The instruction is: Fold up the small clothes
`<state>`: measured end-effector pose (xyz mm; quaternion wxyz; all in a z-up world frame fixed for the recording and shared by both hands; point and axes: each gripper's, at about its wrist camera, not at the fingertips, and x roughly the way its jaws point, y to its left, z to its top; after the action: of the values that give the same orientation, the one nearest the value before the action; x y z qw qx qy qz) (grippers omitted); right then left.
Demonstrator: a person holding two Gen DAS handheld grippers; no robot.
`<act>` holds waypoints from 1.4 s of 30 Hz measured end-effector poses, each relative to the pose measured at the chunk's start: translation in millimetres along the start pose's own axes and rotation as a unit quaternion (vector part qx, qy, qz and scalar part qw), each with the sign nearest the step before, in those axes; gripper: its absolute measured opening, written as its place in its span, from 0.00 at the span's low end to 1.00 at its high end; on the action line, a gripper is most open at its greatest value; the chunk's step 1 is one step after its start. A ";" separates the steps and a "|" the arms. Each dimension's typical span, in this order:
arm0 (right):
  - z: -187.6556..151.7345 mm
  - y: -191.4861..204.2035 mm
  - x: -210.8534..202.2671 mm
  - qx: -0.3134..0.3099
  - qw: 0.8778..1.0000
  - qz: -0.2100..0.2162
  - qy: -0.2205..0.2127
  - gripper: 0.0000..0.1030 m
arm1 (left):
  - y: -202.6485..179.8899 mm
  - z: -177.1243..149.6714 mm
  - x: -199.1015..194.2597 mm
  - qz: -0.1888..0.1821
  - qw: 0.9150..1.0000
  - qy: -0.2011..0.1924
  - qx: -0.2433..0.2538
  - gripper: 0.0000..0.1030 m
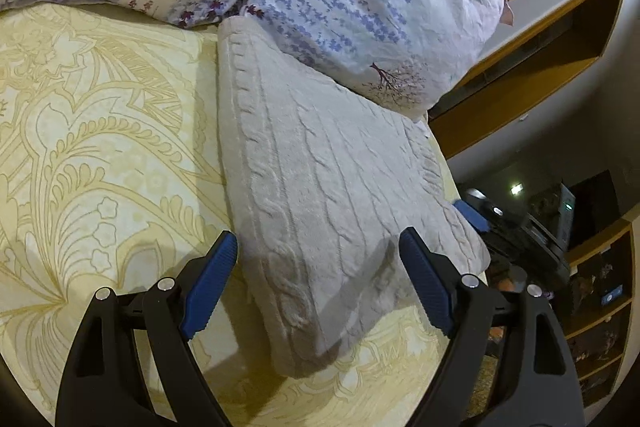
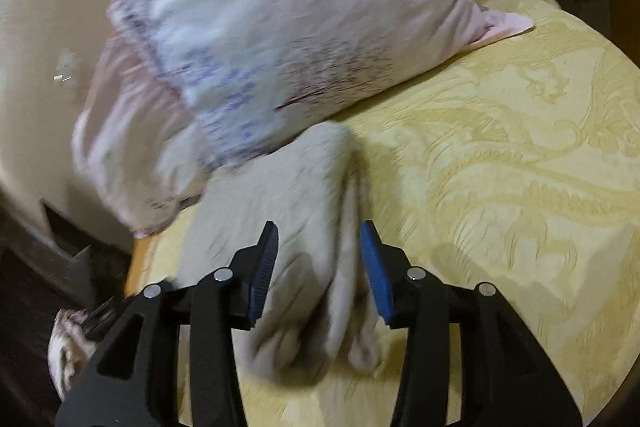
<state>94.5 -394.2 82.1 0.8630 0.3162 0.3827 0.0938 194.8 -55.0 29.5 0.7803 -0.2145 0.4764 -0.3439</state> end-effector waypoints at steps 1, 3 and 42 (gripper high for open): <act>-4.6 2.5 -3.9 -0.008 1.000 0.007 0.005 0.42 | -1.4 -0.1 0.6 0.000 1.000 0.001 0.002 0.81; -13.8 8.5 -5.6 -0.023 1.000 0.010 0.019 0.42 | -3.4 -1.4 1.6 0.006 1.000 0.002 0.006 0.81; 63.2 -35.8 83.7 0.059 0.995 0.000 0.079 0.19 | 33.3 96.4 38.5 0.017 0.997 -0.006 -0.070 0.73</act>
<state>194.9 -418.3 41.7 0.8097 0.3584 0.4547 0.0957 303.7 -60.6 28.3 0.7718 -0.2624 0.4981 -0.2956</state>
